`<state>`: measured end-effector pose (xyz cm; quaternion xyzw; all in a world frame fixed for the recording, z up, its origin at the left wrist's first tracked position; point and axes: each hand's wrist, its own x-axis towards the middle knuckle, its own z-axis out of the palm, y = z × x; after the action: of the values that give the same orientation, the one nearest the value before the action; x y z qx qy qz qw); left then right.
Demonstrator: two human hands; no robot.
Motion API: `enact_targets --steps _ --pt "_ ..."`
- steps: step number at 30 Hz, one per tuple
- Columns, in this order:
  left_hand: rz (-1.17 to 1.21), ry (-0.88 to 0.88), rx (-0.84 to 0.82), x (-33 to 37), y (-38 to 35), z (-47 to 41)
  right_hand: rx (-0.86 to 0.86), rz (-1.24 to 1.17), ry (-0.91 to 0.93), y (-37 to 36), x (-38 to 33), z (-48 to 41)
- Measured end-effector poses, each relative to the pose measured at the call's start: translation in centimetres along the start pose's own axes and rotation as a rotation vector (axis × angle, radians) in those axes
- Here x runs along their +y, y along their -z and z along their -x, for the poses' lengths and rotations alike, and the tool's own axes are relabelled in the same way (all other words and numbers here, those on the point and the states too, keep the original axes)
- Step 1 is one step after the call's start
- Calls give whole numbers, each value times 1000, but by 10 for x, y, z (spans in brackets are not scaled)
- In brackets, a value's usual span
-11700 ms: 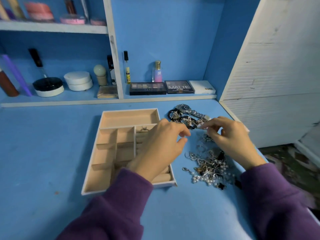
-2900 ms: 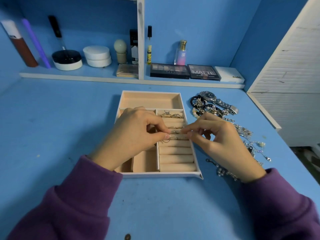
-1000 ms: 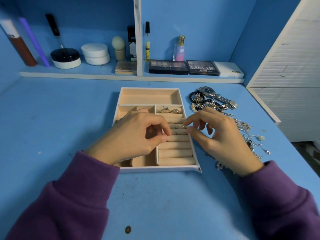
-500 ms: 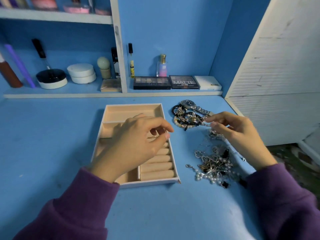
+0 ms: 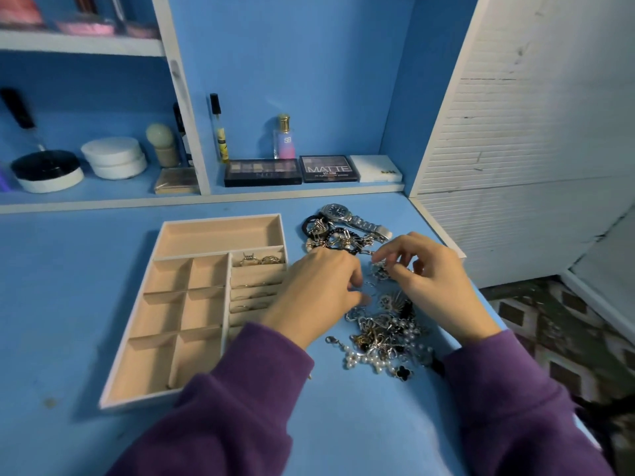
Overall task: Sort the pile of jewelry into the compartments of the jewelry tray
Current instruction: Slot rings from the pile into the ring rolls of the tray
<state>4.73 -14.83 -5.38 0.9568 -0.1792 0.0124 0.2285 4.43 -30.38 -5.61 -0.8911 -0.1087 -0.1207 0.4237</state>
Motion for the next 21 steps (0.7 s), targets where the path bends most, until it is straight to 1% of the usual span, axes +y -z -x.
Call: enact_targets --steps 4,10,14,18,21 --pt "19 3 -14 -1 1 1 -25 87 16 0 0 0" --pt "25 14 -22 1 1 3 -173 341 58 -3 5 2" --pt "48 43 -37 2 1 5 -217 391 71 -3 4 3" --pt "93 81 -56 2 1 6 -209 402 66 -4 5 2" --pt "134 89 -36 3 1 7 -210 389 65 -4 5 2"
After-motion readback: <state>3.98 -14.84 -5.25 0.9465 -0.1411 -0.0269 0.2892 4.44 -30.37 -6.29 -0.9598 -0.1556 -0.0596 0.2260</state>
